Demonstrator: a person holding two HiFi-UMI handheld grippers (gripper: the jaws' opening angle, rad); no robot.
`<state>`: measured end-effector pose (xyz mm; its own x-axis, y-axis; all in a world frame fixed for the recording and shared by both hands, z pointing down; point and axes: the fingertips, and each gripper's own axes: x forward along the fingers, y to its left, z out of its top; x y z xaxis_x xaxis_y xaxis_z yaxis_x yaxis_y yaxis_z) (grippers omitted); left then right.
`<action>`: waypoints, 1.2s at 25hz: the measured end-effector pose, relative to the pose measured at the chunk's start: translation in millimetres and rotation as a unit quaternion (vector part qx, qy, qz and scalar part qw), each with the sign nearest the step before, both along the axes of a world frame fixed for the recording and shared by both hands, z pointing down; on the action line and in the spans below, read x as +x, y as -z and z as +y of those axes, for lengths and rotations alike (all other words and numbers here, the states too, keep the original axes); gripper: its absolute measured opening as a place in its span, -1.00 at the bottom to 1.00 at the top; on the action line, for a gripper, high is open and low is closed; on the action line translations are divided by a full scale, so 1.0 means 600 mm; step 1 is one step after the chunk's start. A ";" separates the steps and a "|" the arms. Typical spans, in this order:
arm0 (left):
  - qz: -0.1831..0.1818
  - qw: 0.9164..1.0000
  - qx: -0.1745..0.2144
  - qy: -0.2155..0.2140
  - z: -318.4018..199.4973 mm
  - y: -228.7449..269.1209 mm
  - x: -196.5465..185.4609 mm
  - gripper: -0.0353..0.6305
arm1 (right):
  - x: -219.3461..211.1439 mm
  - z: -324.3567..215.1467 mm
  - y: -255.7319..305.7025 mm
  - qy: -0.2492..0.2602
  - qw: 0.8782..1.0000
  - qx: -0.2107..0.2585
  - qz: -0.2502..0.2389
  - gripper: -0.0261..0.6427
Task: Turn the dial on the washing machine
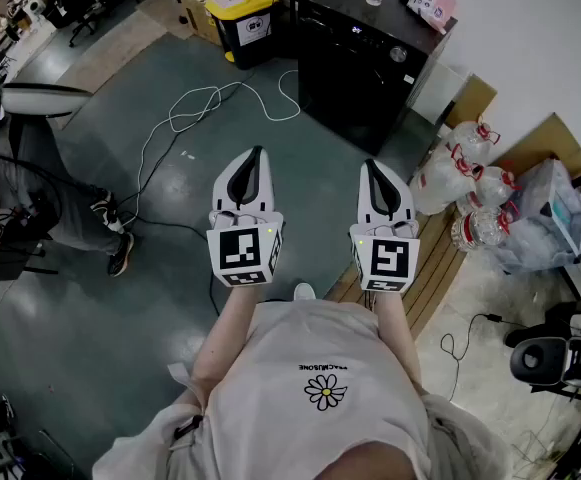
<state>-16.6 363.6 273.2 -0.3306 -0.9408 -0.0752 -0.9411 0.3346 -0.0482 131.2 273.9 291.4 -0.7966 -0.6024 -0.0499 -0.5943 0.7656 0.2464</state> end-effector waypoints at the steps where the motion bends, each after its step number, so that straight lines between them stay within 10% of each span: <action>1: 0.001 1.000 0.001 0.002 -0.003 -0.001 -0.002 -0.89 | -0.001 -0.004 -0.002 0.000 1.000 -0.001 0.000 -0.91; 30: 0.030 0.999 -0.015 0.025 -0.098 -0.061 -0.074 -0.89 | -0.048 -0.100 -0.069 0.021 0.999 -0.049 0.007 -0.91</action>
